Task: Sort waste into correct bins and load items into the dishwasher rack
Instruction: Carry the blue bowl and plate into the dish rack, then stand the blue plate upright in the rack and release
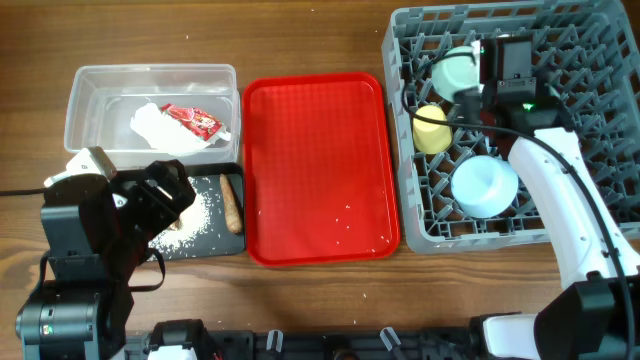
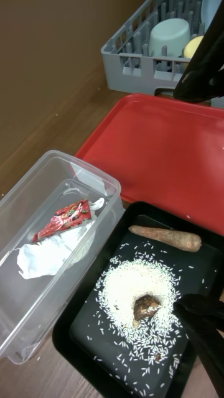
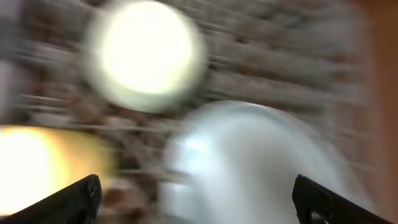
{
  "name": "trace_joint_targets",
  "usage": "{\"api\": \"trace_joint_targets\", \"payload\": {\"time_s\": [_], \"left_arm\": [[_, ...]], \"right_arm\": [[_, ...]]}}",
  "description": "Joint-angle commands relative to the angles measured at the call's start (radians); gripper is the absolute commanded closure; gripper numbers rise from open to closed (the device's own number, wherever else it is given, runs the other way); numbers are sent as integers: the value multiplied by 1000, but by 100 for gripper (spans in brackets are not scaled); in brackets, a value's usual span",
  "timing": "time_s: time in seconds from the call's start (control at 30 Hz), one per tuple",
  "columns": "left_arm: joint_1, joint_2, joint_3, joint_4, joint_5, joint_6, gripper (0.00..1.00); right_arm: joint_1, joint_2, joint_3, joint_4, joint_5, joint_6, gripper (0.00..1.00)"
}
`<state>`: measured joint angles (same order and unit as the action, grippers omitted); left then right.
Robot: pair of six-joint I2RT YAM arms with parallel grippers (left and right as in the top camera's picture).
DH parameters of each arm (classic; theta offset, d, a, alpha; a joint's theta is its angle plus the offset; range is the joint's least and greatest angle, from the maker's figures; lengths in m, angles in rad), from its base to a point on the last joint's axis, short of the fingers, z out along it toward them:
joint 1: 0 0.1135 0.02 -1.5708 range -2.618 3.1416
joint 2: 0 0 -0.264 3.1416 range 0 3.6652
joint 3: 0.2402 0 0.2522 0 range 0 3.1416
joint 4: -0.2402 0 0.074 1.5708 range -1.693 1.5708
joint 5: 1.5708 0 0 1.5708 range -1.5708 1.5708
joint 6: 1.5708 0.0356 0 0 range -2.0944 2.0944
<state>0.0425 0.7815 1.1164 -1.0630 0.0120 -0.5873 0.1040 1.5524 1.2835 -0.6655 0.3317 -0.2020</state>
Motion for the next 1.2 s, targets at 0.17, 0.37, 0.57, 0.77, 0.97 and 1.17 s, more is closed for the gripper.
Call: {"api": "trace_joint_targets", "payload": {"time_s": [0.17,0.37,0.57,0.77,0.97,1.17], "left_arm": [[9,-3,-2,2,-10,11,0],[9,-3,-2,2,-10,11,0],[9,-3,-2,2,-10,11,0],[9,-3,-2,2,-10,11,0],[9,-3,-2,2,-10,11,0],[9,-3,-2,2,-10,11,0]], "right_arm": [[1,-11,18,-16,-408,335,0],[1,-11,18,-16,-408,335,0],[1,-11,18,-16,-408,335,1],[1,-32,18,-17,-408,335,0],[1,-221,18,-17,-408,335,0],[1,-571,18,-17,-408,335,0]]}}
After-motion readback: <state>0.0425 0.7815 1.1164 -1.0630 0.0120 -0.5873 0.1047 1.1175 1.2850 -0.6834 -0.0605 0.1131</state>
